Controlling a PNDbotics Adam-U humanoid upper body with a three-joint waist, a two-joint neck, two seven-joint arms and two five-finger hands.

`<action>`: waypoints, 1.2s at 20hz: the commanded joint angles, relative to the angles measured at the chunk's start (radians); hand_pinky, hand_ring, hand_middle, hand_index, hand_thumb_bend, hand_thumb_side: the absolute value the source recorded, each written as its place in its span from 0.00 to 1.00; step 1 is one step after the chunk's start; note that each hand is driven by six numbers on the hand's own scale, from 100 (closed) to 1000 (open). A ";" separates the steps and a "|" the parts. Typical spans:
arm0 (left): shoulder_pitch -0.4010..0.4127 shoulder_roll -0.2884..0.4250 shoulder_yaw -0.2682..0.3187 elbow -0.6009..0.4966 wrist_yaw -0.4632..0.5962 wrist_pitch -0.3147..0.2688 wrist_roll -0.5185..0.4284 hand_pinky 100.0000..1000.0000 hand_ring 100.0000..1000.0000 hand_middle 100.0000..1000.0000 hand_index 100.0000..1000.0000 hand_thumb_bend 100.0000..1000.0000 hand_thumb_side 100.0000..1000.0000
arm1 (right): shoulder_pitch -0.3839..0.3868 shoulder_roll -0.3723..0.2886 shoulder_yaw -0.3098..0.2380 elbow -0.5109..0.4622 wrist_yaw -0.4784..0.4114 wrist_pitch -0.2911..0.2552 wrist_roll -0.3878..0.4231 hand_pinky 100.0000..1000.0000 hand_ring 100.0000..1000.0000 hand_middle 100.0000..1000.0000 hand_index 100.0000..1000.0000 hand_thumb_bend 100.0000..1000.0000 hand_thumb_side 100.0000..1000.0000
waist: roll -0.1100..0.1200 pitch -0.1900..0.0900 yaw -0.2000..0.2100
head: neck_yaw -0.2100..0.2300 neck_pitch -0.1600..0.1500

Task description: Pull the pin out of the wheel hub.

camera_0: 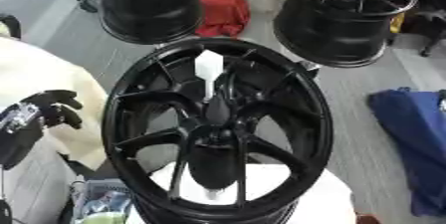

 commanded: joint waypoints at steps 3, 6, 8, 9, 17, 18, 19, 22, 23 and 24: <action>-0.013 0.012 -0.004 -0.013 0.003 -0.005 -0.001 0.55 0.53 0.59 0.77 0.00 0.78 | -0.003 0.000 0.037 0.006 -0.077 -0.056 -0.075 0.70 0.63 0.68 0.85 0.19 0.35 | 0.003 -0.006 0.003 | -0.006 -0.007; -0.012 0.012 -0.005 -0.013 0.002 -0.004 -0.001 0.55 0.53 0.59 0.77 0.00 0.78 | 0.001 0.001 0.049 0.039 -0.116 -0.094 -0.114 0.70 0.62 0.68 0.85 0.18 0.35 | 0.004 -0.007 0.003 | -0.007 -0.008; -0.013 0.012 -0.005 -0.013 0.003 -0.004 -0.001 0.55 0.53 0.59 0.77 0.00 0.78 | 0.002 -0.001 0.053 0.063 -0.142 -0.119 -0.140 0.70 0.62 0.68 0.85 0.18 0.35 | 0.004 -0.006 0.005 | -0.008 -0.010; -0.013 0.012 -0.005 -0.013 0.004 -0.004 -0.001 0.55 0.53 0.59 0.77 0.00 0.78 | 0.002 -0.002 0.055 0.074 -0.155 -0.132 -0.154 0.70 0.62 0.68 0.85 0.18 0.35 | 0.004 -0.006 0.005 | -0.008 -0.011; -0.015 0.012 -0.005 -0.015 0.006 0.000 -0.001 0.55 0.53 0.59 0.77 0.00 0.78 | 0.005 -0.013 0.074 0.169 -0.267 -0.233 -0.266 0.70 0.62 0.67 0.85 0.18 0.34 | 0.004 -0.006 0.006 | -0.005 -0.007; -0.014 0.011 -0.006 -0.015 0.005 0.000 -0.001 0.55 0.53 0.59 0.77 0.00 0.78 | 0.005 -0.014 0.078 0.181 -0.282 -0.245 -0.280 0.70 0.62 0.67 0.84 0.18 0.34 | 0.004 -0.007 0.006 | -0.007 -0.008; -0.015 0.012 -0.006 -0.015 0.005 0.000 -0.001 0.55 0.53 0.59 0.77 0.00 0.78 | 0.005 -0.016 0.081 0.193 -0.296 -0.258 -0.295 0.70 0.62 0.67 0.84 0.18 0.34 | 0.004 -0.006 0.007 | -0.007 -0.010; -0.016 0.012 -0.006 -0.016 0.007 0.001 -0.001 0.55 0.53 0.59 0.77 0.00 0.78 | 0.005 -0.020 0.093 0.225 -0.339 -0.294 -0.338 0.70 0.62 0.67 0.84 0.17 0.34 | 0.003 -0.005 0.007 | -0.007 -0.007; -0.015 0.012 -0.006 -0.016 0.006 0.001 -0.001 0.55 0.53 0.59 0.77 0.00 0.78 | 0.006 -0.022 0.097 0.237 -0.354 -0.305 -0.353 0.70 0.62 0.67 0.84 0.17 0.34 | 0.003 -0.005 0.006 | -0.008 -0.006; -0.015 0.011 -0.007 -0.015 0.004 0.002 -0.001 0.55 0.53 0.59 0.77 0.00 0.78 | 0.006 -0.024 0.100 0.248 -0.369 -0.317 -0.368 0.70 0.62 0.67 0.84 0.17 0.34 | 0.003 -0.006 0.006 | -0.010 -0.007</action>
